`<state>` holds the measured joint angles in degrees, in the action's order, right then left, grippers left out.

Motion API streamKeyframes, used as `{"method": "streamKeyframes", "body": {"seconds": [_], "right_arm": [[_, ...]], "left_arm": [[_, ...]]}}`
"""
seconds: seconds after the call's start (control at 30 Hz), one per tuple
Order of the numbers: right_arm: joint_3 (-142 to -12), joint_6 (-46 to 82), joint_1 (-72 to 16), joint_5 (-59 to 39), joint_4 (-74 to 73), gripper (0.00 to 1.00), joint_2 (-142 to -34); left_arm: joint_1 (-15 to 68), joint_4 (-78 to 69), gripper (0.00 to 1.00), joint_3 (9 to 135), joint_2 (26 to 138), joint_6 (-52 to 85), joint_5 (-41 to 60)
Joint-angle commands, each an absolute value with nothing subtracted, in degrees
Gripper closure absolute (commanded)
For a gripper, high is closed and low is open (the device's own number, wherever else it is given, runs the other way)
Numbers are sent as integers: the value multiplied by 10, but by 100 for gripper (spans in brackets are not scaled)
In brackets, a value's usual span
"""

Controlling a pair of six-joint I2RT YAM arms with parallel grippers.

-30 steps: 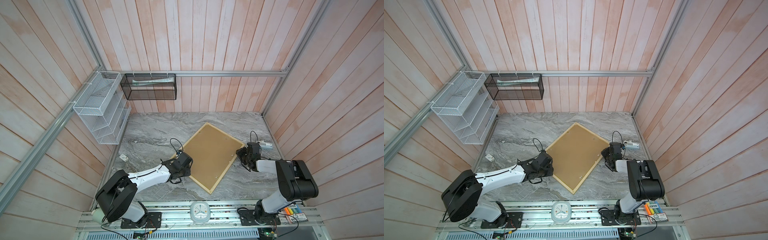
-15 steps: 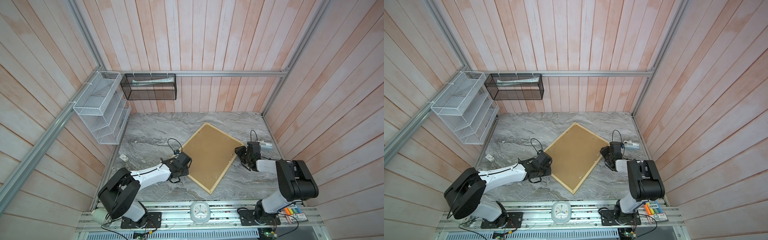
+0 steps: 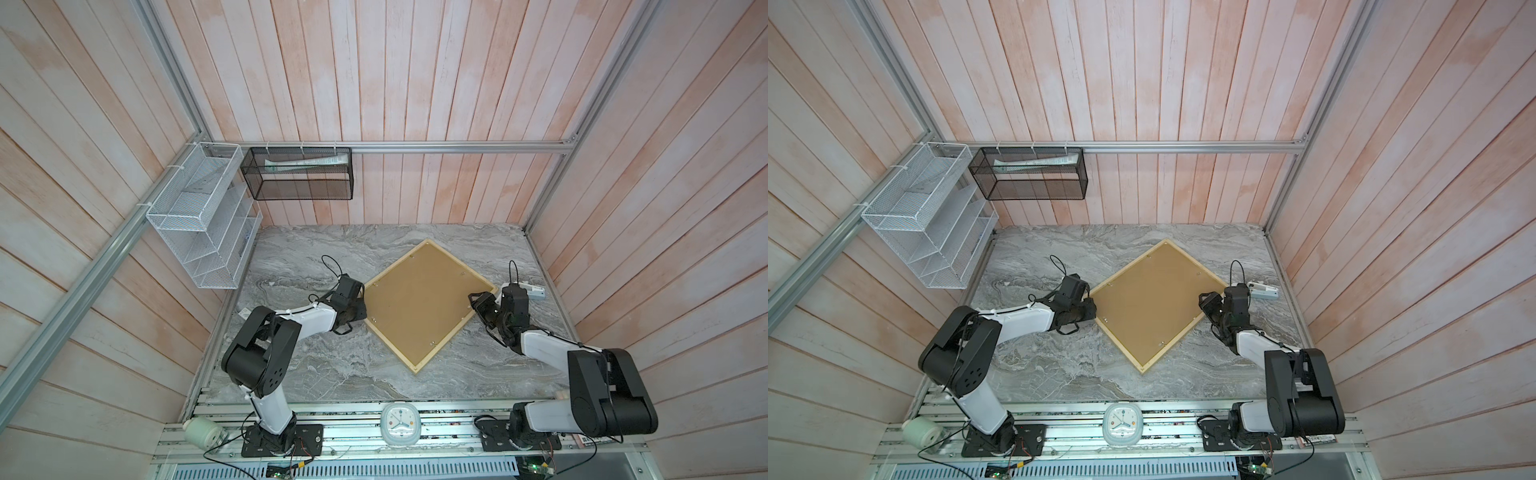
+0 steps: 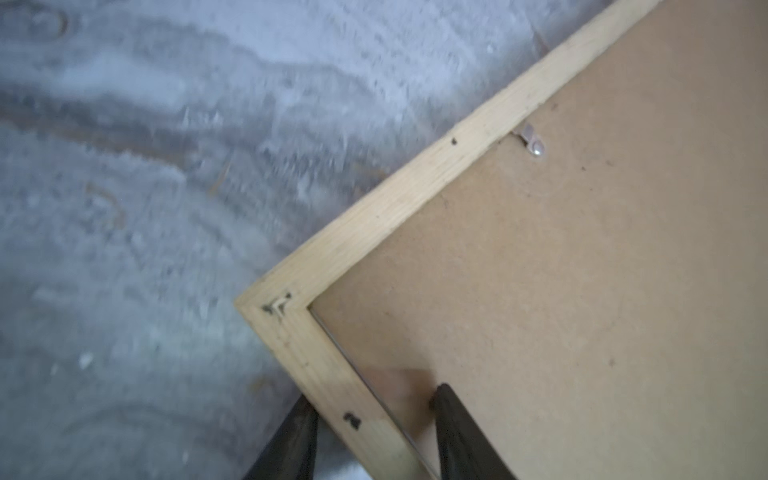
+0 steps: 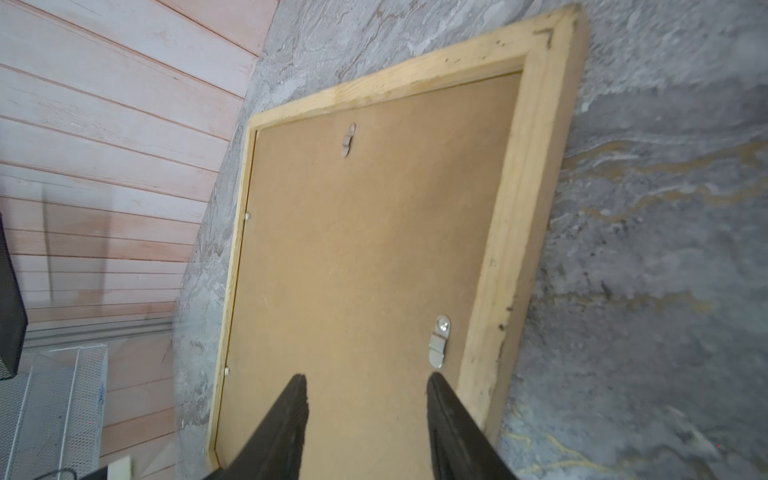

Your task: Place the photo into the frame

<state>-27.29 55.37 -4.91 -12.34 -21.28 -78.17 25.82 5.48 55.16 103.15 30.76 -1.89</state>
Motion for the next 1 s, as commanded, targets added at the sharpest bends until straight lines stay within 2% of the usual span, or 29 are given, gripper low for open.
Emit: {"method": "streamKeyframes", "body": {"seconds": [0.0,0.1,0.2,0.3,0.63,0.97], "right_arm": [[-271,527,-53,-135,-185,51,-743],[-276,511,-53,-122,-149,49,-700],[-275,501,-50,-98,-139,44,-666],[-289,473,-40,-115,-132,36,-658],[-329,430,-26,-228,-146,35,-733],[-328,431,-28,-270,-153,35,-767]], "left_arm": [[247,32,54,622,1061,246,-3],[248,55,53,633,1049,258,-17],[255,79,53,609,1025,288,-36],[279,87,51,560,990,323,-47],[426,102,48,470,908,472,-132],[457,73,48,490,962,480,-105]]}}
